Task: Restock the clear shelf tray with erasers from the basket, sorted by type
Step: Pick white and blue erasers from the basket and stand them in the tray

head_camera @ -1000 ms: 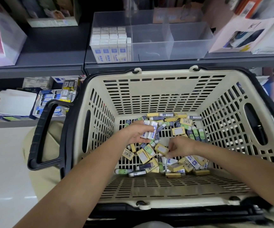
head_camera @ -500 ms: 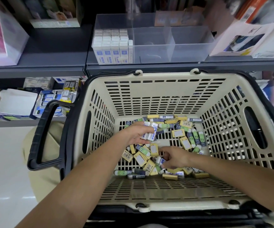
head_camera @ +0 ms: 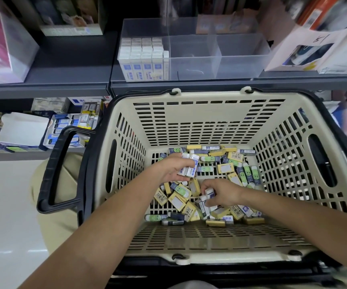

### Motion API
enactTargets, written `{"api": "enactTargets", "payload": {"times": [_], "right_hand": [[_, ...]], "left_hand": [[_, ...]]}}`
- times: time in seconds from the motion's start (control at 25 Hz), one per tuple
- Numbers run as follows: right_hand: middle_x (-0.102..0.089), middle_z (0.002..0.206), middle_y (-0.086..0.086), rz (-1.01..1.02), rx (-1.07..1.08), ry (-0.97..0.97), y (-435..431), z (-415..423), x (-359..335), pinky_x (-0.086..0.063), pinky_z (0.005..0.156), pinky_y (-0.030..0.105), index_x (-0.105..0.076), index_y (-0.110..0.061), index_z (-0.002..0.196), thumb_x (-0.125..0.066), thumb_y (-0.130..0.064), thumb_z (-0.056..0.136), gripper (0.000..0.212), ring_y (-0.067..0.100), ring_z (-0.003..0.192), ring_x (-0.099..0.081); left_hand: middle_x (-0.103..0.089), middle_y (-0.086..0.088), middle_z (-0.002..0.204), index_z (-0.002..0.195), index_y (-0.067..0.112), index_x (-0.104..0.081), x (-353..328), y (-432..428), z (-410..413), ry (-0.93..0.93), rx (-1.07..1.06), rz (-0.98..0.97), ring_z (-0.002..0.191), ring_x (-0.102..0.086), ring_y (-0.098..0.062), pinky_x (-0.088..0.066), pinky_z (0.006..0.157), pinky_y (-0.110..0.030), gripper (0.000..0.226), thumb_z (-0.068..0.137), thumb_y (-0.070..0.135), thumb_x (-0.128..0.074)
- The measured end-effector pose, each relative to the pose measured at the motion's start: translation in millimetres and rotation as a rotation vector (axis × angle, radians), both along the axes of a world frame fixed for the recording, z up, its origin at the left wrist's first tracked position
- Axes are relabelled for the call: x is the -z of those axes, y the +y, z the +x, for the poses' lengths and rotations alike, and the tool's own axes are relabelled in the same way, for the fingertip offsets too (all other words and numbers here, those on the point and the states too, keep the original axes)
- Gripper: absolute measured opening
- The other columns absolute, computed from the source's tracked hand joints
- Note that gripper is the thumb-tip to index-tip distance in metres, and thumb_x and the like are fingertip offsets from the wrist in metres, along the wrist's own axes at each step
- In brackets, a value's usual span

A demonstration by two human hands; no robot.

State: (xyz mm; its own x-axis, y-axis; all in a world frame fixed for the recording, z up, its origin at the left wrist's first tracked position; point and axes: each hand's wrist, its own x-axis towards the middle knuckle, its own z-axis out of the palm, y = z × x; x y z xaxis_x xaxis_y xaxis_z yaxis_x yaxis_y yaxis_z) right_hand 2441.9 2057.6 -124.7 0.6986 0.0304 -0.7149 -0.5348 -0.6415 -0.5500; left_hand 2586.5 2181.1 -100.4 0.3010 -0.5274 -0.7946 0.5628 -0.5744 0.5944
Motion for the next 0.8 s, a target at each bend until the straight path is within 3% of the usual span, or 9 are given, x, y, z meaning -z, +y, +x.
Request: {"api": "enactTargets", "payload": {"times": [0.08,0.16,0.24,0.32,0.44,0.56,0.68,0.8], "right_hand": [[-0.045,0.09,-0.022,-0.02,0.019,-0.061,-6.0,7.3,-10.1,-0.04,0.061,0.023,-0.054,-0.031,0.086,-0.071,-0.024,0.08,0.019,0.005,0.064,-0.047],[-0.05,0.097,-0.018,0.0,0.124,-0.15,-18.3,17.3,-27.7,-0.042,0.071,0.023,-0.058,-0.028,0.087,-0.072,-0.022,0.079,0.016,0.008,0.075,-0.051],[-0.059,0.092,-0.009,0.057,0.298,-0.25,-33.0,26.1,-48.6,-0.044,0.063,0.02,-0.061,-0.023,0.085,-0.073,-0.018,0.078,0.014,0.005,0.067,-0.054],[-0.061,0.076,-0.004,0.156,0.443,-0.3,-41.5,33.2,-69.3,-0.041,0.05,0.016,-0.063,-0.021,0.084,-0.073,-0.016,0.078,0.012,0.003,0.054,-0.052],[-0.061,0.074,0.002,0.333,0.567,-0.361,-46.7,46.6,-90.8,-0.045,0.057,0.023,-0.063,-0.017,0.087,-0.07,-0.01,0.08,0.013,0.013,0.062,-0.054],[-0.057,0.075,0.005,0.428,0.596,-0.441,-45.3,61.7,-111.8,-0.045,0.058,0.022,-0.058,-0.013,0.095,-0.065,-0.006,0.082,0.016,0.014,0.064,-0.053],[-0.059,0.072,0.003,0.351,0.537,-0.538,-39.3,76.3,-134.5,-0.046,0.055,0.018,-0.055,-0.008,0.095,-0.064,-0.006,0.083,0.016,0.01,0.061,-0.055],[-0.062,0.063,0.0,0.268,0.513,-0.67,-36.6,94.7,-157.5,-0.047,0.046,0.015,-0.061,-0.006,0.094,-0.064,-0.004,0.083,0.012,0.003,0.049,-0.057]], "left_hand": [[-0.054,-0.007,0.115,0.098,0.013,-0.051,-5.3,-0.2,1.8,0.018,-0.005,-0.016,0.099,-0.06,-0.019,-0.057,0.071,-0.032,0.02,0.084,0.003,-0.061],[-0.053,-0.008,0.121,0.107,0.014,-0.049,-11.5,1.1,3.2,0.033,-0.029,-0.022,0.11,-0.058,-0.024,-0.056,0.075,-0.037,0.03,0.084,-0.001,-0.06],[-0.055,-0.01,0.124,0.118,0.013,-0.046,-19.2,-0.9,4.7,0.033,-0.034,-0.023,0.104,-0.062,-0.025,-0.055,0.08,-0.042,0.039,0.084,0.0,-0.06],[-0.063,-0.009,0.108,0.11,0.015,-0.05,-32.5,-6.0,7.1,0.049,-0.025,-0.063,0.088,-0.066,-0.022,-0.055,0.077,-0.041,0.03,0.085,0.003,-0.06],[-0.068,-0.005,0.089,0.101,0.016,-0.057,-60.2,-16.3,13.1,0.056,-0.014,-0.189,0.078,-0.065,-0.016,-0.056,0.063,-0.031,0.022,0.083,0.011,-0.068],[-0.071,0.0,0.083,0.102,0.014,-0.06,-86.8,-15.8,21.3,0.039,0.005,-0.312,0.073,-0.068,-0.014,-0.055,0.063,-0.023,0.018,0.085,0.017,-0.067],[-0.072,-0.002,0.09,0.107,0.014,-0.061,-111.0,-10.5,32.2,-0.038,0.047,-0.344,0.079,-0.07,-0.019,-0.055,0.065,-0.022,0.021,0.087,0.019,-0.064],[-0.073,-0.004,0.087,0.102,0.016,-0.063,-132.2,-4.7,46.8,-0.158,-0.015,-0.388,0.074,-0.07,-0.017,-0.053,0.055,-0.019,0.017,0.086,0.014,-0.064]]}}
